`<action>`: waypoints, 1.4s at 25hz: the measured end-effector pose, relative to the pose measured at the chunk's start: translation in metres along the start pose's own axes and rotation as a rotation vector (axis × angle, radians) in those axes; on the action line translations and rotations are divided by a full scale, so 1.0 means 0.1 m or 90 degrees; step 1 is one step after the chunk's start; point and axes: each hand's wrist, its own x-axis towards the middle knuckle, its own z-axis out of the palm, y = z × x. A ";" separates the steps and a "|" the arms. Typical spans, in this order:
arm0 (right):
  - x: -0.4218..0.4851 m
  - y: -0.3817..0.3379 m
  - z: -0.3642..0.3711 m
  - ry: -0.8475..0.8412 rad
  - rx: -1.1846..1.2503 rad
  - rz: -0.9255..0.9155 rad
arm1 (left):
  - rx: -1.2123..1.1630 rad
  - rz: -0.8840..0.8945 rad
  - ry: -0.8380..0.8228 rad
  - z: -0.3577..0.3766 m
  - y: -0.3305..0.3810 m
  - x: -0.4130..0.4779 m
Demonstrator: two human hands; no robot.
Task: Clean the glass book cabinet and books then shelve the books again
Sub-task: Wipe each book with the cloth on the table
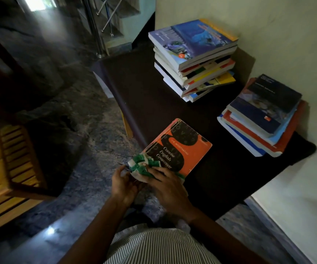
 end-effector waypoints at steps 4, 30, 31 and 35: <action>-0.07 0.10 -0.45 0.089 0.256 0.183 | 0.124 0.053 0.001 0.13 -0.12 -0.02; 0.30 0.90 -1.22 0.177 0.160 0.218 | 0.863 0.692 -0.131 0.08 0.12 0.39; 0.46 0.99 -1.21 0.177 0.124 0.212 | 0.707 0.535 -0.075 0.18 0.18 0.33; 0.85 1.25 -1.05 0.140 -0.006 0.315 | 0.315 0.169 0.004 0.49 0.39 0.34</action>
